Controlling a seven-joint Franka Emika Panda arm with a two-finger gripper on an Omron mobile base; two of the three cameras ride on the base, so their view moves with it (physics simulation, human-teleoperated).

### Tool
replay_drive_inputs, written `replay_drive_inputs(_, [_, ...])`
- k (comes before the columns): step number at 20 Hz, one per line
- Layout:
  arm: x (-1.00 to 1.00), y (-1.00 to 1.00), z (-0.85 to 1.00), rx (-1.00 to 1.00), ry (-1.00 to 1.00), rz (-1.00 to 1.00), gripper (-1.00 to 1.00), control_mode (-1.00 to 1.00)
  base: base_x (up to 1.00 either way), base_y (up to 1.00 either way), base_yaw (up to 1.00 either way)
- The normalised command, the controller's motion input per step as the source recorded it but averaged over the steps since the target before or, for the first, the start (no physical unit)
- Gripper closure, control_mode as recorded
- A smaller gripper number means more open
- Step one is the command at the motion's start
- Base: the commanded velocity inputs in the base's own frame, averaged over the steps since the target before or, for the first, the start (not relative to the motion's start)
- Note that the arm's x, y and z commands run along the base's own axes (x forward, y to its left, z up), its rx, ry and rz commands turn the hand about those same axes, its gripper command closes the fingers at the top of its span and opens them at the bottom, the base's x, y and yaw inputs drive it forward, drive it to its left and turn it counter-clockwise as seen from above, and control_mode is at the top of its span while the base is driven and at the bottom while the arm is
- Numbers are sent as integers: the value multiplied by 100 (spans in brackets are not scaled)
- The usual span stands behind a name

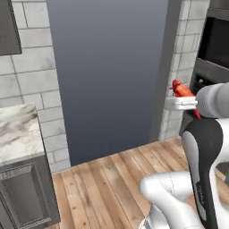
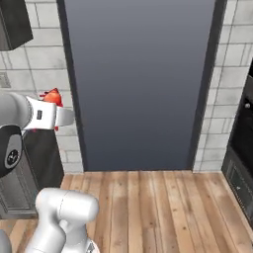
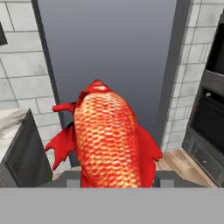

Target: Open the fridge, remove the pear, carrot, and fish, and place them on any counter.

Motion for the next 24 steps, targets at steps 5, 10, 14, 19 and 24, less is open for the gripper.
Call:
replay_drive_inputs(5, [0,0,0,0,0,0,100,100,-25,62,43])
replay_drive_inputs(10, [0,0,0,0,0,0,100,100,35,96,1])
replay_drive_inputs(14, [0,0,0,0,0,0,100,100,29,100,1])
replay_drive_inputs(19, [0,0,0,0,0,0,100,100,23,100,8])
replay_drive_inputs(24, [0,0,0,0,0,0,100,100,43,90,14])
